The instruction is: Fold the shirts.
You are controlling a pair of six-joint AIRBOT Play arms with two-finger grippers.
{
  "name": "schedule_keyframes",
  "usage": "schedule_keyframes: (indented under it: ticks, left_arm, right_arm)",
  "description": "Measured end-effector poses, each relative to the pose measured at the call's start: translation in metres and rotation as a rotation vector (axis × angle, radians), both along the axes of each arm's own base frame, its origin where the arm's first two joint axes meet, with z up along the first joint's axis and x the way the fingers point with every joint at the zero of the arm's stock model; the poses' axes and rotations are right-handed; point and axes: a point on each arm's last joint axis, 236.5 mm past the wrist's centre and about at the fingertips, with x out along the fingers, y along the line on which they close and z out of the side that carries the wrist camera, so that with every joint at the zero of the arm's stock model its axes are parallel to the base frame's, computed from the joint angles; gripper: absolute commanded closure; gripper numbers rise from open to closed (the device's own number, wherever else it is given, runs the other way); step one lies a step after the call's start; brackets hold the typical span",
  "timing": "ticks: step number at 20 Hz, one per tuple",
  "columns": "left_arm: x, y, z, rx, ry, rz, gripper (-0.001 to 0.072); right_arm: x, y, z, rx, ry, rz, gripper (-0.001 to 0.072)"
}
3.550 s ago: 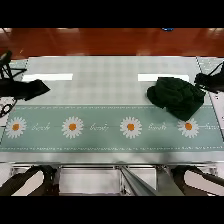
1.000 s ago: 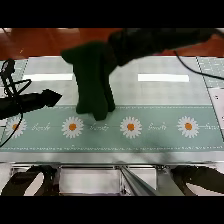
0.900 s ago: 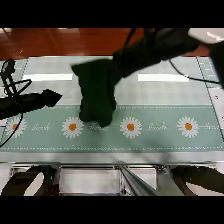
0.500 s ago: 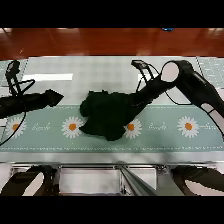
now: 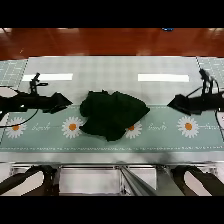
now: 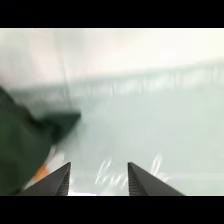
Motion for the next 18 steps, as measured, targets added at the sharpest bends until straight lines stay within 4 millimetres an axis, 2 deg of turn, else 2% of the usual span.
schedule_keyframes:
  ticks: [2,4,8,9,10,11,13,18]
  left_arm:
    - [-0.002,-0.022,-0.022,-0.048,0.052,-0.050,0.0197]
    - [0.001,-0.042,-0.038,-0.073,0.076,-0.082,0.0197]
    - [0.009,-0.076,-0.053,-0.076,0.073,-0.144,0.0202]
    - [0.013,-0.082,-0.054,-0.074,0.065,-0.154,0.0321]
    - [0.015,-0.087,-0.054,-0.076,0.061,-0.165,0.0614]
    - [0.020,-0.089,-0.055,-0.072,0.052,-0.168,0.0691]
    - [0.027,-0.093,-0.054,-0.072,0.038,-0.175,0.0692]
    - [0.033,-0.096,-0.050,-0.078,0.028,-0.187,0.0691]
  right_arm:
    - [-0.027,0.015,-0.015,0.106,0.022,-0.011,0.0307]
    - [-0.045,0.028,-0.025,0.177,0.034,-0.021,0.0307]
    - [-0.071,0.047,-0.033,0.270,0.079,-0.007,0.0307]
    - [-0.077,0.050,-0.034,0.284,0.094,0.002,0.0307]
    - [-0.081,0.053,-0.034,0.299,0.106,0.008,0.0307]
    - [-0.084,0.056,-0.033,0.310,0.113,0.012,0.0307]
    - [-0.089,0.062,-0.033,0.320,0.128,0.029,0.0307]
    - [-0.096,0.105,-0.043,0.287,0.153,0.102,0.0307]
